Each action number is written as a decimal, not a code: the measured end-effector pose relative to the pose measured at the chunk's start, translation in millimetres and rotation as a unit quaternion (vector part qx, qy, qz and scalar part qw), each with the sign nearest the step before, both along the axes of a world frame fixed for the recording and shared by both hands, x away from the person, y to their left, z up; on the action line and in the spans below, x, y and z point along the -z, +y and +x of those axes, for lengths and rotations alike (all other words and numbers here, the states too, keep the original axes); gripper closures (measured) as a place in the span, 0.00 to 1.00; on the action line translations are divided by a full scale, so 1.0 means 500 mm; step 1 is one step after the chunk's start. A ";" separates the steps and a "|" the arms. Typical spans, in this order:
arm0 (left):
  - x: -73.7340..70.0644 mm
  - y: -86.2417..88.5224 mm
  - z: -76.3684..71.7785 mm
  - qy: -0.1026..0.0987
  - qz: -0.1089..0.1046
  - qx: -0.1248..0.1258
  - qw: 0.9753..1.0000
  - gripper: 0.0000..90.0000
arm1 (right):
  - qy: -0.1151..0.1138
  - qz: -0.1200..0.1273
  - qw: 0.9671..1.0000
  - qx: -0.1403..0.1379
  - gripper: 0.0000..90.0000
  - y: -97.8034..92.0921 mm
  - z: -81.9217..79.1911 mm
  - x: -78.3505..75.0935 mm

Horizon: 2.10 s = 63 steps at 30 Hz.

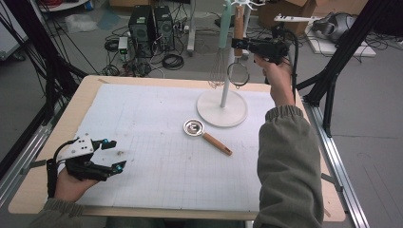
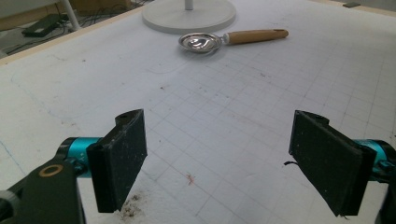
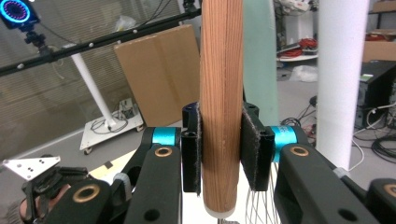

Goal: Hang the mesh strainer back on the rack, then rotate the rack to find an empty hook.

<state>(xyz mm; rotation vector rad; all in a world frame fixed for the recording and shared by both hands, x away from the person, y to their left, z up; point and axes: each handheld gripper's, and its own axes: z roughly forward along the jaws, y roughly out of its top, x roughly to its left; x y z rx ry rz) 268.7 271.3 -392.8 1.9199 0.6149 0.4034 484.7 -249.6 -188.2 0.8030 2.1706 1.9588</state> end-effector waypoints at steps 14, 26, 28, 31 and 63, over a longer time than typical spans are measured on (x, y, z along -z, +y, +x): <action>-0.001 0.000 -0.002 -0.001 0.000 0.001 1.000 0.22 | -0.016 -0.036 0.999 0.038 0.78 0.009 -0.015 -0.010; -0.003 0.010 -0.015 -0.004 0.001 -0.005 1.000 0.22 | -0.034 -0.055 0.996 0.063 0.75 -0.007 -0.043 -0.030; -0.002 0.010 -0.016 -0.003 0.001 -0.006 1.000 0.22 | -0.038 -0.060 0.995 0.063 0.77 -0.011 -0.049 -0.035; -0.002 0.011 -0.015 -0.003 0.006 -0.007 1.000 0.22 | -0.046 -0.063 0.995 0.061 0.84 -0.019 -0.059 -0.044; -0.005 0.012 -0.013 -0.006 0.004 -0.010 1.000 0.22 | -0.072 -0.106 0.991 0.032 1.00 -0.025 -0.093 -0.128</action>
